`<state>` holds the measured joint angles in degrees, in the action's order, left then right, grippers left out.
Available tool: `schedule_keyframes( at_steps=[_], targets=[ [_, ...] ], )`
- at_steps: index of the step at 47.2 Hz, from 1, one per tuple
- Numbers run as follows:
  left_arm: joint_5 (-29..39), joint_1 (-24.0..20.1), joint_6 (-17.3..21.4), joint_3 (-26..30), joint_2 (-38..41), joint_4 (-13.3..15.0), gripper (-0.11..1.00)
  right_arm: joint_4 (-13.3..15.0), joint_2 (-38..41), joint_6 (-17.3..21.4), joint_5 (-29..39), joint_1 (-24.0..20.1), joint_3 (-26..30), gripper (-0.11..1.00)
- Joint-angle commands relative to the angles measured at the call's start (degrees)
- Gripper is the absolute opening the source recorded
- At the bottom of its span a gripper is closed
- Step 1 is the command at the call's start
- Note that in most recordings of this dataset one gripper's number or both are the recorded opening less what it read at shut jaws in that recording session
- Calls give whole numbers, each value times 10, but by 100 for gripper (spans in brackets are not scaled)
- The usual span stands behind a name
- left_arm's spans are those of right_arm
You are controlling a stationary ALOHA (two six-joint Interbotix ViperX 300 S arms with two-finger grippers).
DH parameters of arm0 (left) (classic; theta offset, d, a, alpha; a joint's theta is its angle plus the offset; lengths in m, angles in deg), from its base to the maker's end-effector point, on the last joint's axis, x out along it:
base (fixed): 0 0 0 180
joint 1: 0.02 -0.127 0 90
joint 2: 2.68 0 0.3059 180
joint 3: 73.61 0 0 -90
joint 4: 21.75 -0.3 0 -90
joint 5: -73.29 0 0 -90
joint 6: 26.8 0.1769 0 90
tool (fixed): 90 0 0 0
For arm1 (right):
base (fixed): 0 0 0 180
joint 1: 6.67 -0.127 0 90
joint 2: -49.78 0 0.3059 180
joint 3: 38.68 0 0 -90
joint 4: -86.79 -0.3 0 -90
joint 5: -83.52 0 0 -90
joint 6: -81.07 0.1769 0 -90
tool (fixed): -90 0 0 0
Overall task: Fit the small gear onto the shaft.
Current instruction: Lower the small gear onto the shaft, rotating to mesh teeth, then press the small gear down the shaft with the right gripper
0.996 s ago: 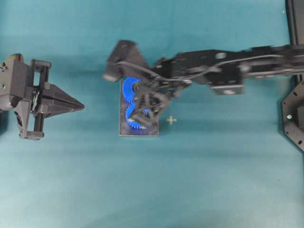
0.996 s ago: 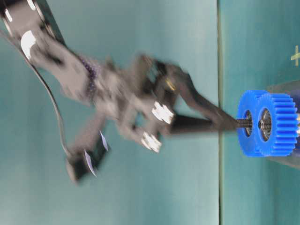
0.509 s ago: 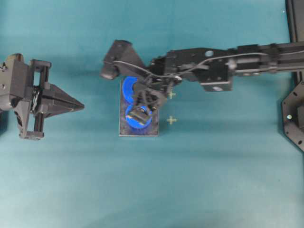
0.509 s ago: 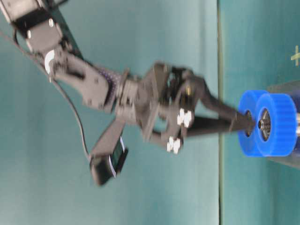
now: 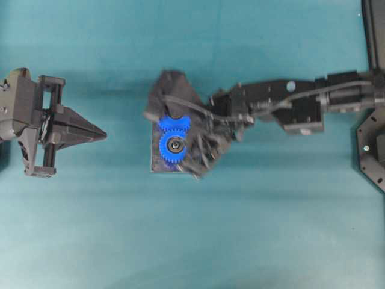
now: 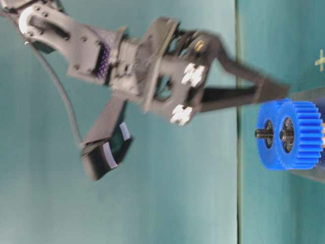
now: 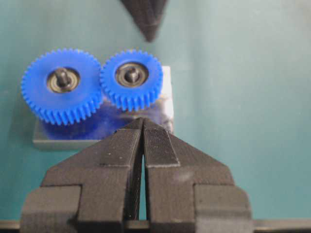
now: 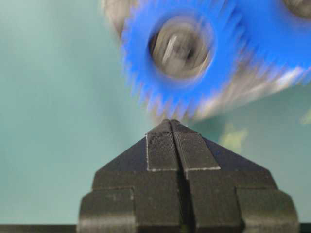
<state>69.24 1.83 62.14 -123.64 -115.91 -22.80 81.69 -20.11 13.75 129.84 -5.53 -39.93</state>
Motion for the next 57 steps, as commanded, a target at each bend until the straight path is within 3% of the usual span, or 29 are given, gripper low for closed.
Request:
schedule_keyframes(
  at_steps=[1,13,23,40,49,57],
  targets=[
    [-5,1,0,13,-1,-1,0,13,-1,0,-8,11,31,-2],
    [-5,1,0,14,-1,-2,0,18,54,-33,-7,25,71,-2],
    [-5,1,0,14,-1,-1,0,18,68,-33,6,28,56,-2],
    [-5,1,-5,13,-1,-1,0,-12,-5,-10,30,5,-23,-2],
    [-5,1,-6,11,-1,-2,0,-12,-57,13,28,-26,-66,-2],
    [-5,1,-6,13,-1,-2,0,4,-121,13,-4,-2,-100,-2]
  ],
)
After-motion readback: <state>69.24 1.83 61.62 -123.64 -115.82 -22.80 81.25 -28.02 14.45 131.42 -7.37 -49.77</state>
